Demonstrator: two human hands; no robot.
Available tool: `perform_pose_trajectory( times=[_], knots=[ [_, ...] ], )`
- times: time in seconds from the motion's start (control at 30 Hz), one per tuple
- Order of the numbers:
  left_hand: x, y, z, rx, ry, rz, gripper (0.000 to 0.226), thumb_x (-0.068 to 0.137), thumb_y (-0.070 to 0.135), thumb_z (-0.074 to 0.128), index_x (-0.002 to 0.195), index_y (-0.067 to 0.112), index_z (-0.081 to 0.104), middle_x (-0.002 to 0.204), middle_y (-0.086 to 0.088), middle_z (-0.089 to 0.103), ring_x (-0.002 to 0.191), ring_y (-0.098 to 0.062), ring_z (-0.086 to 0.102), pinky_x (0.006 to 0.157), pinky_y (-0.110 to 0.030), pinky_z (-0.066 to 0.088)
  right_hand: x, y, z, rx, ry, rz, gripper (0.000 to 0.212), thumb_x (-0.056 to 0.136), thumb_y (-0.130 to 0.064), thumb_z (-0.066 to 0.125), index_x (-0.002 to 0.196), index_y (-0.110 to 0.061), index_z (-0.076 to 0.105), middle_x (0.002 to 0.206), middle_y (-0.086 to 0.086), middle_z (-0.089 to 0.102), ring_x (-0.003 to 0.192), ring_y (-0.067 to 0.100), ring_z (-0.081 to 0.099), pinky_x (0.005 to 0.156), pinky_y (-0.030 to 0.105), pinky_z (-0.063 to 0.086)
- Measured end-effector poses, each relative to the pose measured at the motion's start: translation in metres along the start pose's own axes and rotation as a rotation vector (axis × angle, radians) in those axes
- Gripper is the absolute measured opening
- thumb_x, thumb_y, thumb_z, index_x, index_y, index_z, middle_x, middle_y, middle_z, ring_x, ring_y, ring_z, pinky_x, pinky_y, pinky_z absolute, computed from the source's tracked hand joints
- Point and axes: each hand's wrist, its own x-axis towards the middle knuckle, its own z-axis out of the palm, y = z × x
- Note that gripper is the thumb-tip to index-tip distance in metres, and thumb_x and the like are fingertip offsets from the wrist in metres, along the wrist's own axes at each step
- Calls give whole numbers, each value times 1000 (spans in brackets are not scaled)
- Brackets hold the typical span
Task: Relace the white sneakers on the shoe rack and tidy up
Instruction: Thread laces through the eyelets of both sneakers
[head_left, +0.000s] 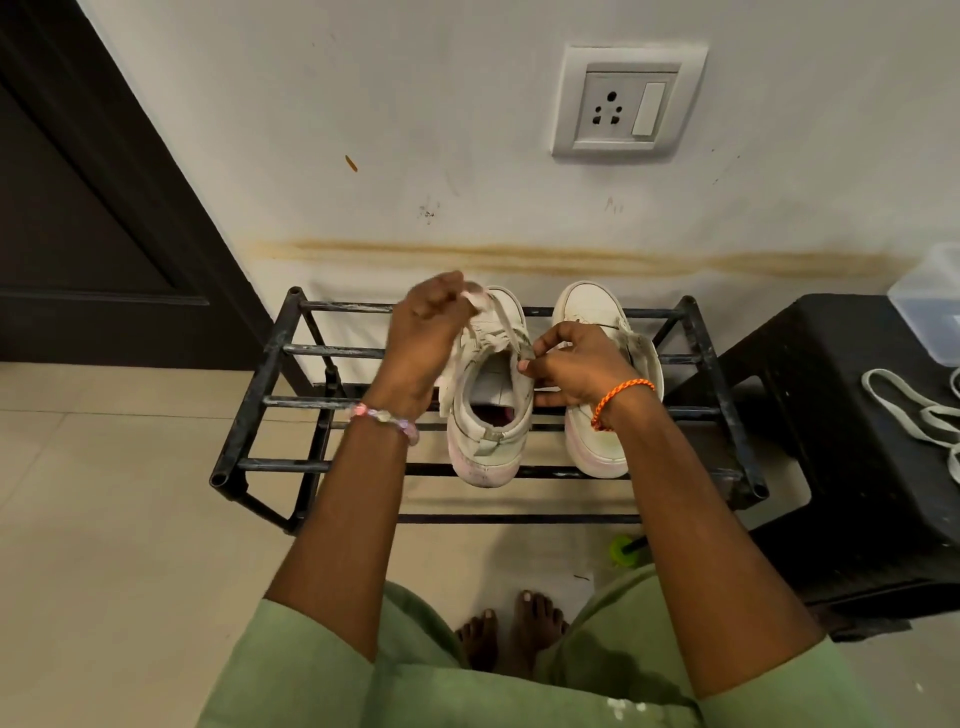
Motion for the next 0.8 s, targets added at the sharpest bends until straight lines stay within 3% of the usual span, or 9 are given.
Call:
perform_pose_trajectory(
  times=[0.13, 0.2, 0.27, 0.3, 0.33, 0.43, 0.53, 0.67, 0.8],
  knots=[
    [0, 18, -18, -482, -9, -51, 19, 92, 4, 47, 81, 15, 57, 95, -2, 70, 99, -18, 63, 82, -23, 46, -1, 0, 0, 19, -6, -2, 22, 80, 3, 68, 79, -12, 52, 96, 15, 63, 84, 25, 66, 68, 40, 58],
    [-4, 18, -17, -498, -3, -110, 25, 90, -4, 34, 78, 12, 48, 71, -4, 65, 76, -21, 67, 73, -26, 51, -1, 0, 0, 22, -1, -4, 22, 80, 3, 69, 79, -12, 53, 98, 15, 63, 85, 25, 66, 67, 39, 58],
    [-4, 14, -13, -152, 34, -120, 30, 84, -8, 29, 78, 12, 50, 59, 0, 52, 55, -14, 54, 60, -25, 44, -1, 0, 0, 22, -2, -3, 23, 80, 3, 69, 79, -12, 52, 98, 14, 63, 84, 24, 65, 65, 38, 58],
    [-4, 10, -10, 79, 18, -94, 32, 83, -7, 30, 77, 14, 53, 61, 0, 50, 56, -14, 48, 58, -25, 40, -1, 0, 0, 16, -1, -5, 23, 80, 3, 69, 79, -13, 52, 98, 14, 63, 84, 24, 65, 64, 37, 58],
    [-4, 6, -7, 275, -33, -57, 33, 84, -2, 32, 76, 16, 58, 66, 0, 52, 63, -16, 48, 61, -26, 40, -1, 0, 0, 7, 1, -8, 22, 80, 3, 69, 79, -13, 53, 98, 14, 64, 84, 24, 65, 64, 36, 58],
    [-12, -5, 6, 670, -181, -5, 24, 89, 31, 43, 85, 24, 66, 94, 2, 62, 96, -20, 54, 90, -38, 36, 0, 1, 1, -3, 11, -8, 22, 79, 1, 70, 78, -13, 53, 96, 16, 63, 84, 26, 66, 66, 38, 58],
    [-14, -9, 13, 1001, -157, 140, 25, 89, 41, 57, 102, 23, 69, 105, 1, 64, 106, -20, 54, 93, -37, 25, 0, 0, 1, 2, 11, -1, 20, 80, 2, 68, 78, -12, 54, 97, 18, 63, 86, 27, 66, 67, 39, 58],
    [-9, -15, 11, 993, -115, 185, 28, 88, 38, 62, 111, 22, 69, 111, -1, 58, 111, -20, 51, 92, -35, 24, -3, 0, 0, 7, 3, -3, 21, 81, 3, 68, 79, -12, 53, 102, 19, 64, 88, 25, 66, 65, 37, 58],
    [-8, -16, 10, 723, -88, 139, 13, 81, 37, 71, 91, 30, 74, 97, 6, 60, 102, -17, 57, 96, -45, 40, -3, -1, 0, 3, 4, -3, 21, 81, 3, 67, 78, -12, 53, 98, 17, 64, 82, 24, 65, 64, 36, 58]
  ],
)
